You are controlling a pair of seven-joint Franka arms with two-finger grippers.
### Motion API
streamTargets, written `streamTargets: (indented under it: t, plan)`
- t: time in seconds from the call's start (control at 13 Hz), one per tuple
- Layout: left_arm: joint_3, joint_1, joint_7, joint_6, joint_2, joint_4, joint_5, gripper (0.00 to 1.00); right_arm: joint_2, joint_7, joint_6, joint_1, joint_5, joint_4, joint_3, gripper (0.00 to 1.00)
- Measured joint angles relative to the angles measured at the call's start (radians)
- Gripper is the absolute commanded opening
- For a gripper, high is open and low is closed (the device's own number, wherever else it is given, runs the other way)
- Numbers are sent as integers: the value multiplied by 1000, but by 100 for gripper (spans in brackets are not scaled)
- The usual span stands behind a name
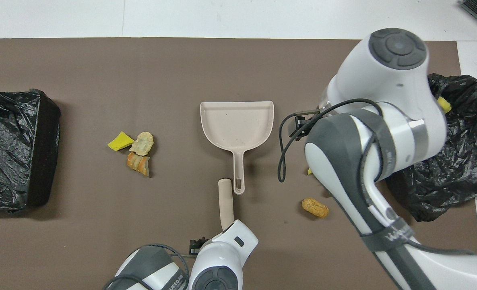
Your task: Sweep and dump trash in bin
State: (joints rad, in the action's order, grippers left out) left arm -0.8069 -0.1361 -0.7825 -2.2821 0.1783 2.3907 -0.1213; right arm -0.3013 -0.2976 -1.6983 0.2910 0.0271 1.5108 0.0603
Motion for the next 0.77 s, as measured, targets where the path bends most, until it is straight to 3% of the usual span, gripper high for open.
streamTargets:
  t: [0.62, 0.77]
  plan:
    - [-1, -20, -32, -78, -48, 26, 0, 98, -96, -136, -146, 95, 20, -13, 3, 100]
    - [-2, -37, -47, -83, -48, 30, 0, 88, -107, -165, -170, 125, 24, -13, 4, 100]
